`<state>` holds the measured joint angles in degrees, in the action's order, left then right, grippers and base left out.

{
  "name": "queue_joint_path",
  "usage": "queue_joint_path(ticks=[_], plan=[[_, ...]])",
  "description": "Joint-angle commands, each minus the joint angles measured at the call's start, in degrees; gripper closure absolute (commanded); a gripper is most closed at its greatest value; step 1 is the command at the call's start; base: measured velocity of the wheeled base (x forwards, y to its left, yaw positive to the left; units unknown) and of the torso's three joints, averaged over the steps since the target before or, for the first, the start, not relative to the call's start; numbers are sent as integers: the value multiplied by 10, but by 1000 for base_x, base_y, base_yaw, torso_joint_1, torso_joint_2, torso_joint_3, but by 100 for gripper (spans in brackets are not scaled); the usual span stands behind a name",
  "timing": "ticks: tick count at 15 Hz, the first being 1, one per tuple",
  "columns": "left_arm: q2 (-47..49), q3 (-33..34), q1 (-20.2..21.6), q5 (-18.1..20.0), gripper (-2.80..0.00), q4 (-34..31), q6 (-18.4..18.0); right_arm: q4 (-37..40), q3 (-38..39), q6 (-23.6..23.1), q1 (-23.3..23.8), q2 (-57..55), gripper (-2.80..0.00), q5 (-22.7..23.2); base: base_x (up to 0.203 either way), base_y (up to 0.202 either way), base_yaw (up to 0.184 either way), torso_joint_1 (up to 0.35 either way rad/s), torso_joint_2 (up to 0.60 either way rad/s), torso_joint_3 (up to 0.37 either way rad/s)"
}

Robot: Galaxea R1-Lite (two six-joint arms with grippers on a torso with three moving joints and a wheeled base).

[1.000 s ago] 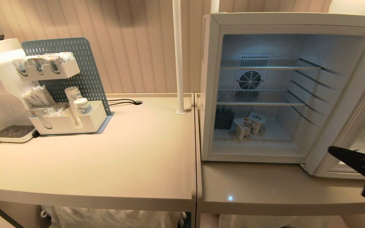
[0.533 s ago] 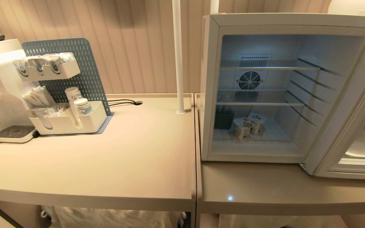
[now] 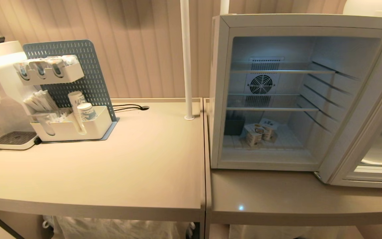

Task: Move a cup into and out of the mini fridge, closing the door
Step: Close the freezer door

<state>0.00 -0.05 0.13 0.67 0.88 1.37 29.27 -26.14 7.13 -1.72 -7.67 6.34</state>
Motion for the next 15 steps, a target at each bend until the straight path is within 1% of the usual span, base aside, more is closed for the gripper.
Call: queue_joint_path(ticks=[1, 2, 3, 4, 5, 6, 8, 11, 15], plan=[[1, 0, 0, 0, 0, 0, 0, -36, 46, 4, 8, 83, 0, -14, 0, 0, 0, 0, 0, 0], [1, 0, 0, 0, 0, 0, 0, -109, 99, -3, 9, 81, 0, -34, 0, 0, 0, 0, 0, 0], [1, 0, 0, 0, 0, 0, 0, -189, 173, -27, 10, 80, 0, -46, 0, 0, 0, 0, 0, 0], [1, 0, 0, 0, 0, 0, 0, -229, 228, -42, 10, 79, 0, -49, 0, 0, 0, 0, 0, 0], [1, 0, 0, 0, 0, 0, 0, -237, 262, -58, 11, 77, 0, -53, 0, 0, 0, 0, 0, 0], [1, 0, 0, 0, 0, 0, 0, -239, 273, -73, 11, 70, 0, -56, 0, 0, 0, 0, 0, 0], [1, 0, 0, 0, 0, 1, 0, -240, 244, -96, 12, 64, 0, -61, 0, 0, 0, 0, 0, 0], [1, 0, 0, 0, 0, 0, 0, -241, 243, -102, 12, 76, 0, -62, 0, 0, 0, 0, 0, 0], [1, 0, 0, 0, 0, 0, 0, -241, 243, -102, 12, 76, 0, -62, -176, 0, 1, 2, 5, 2]])
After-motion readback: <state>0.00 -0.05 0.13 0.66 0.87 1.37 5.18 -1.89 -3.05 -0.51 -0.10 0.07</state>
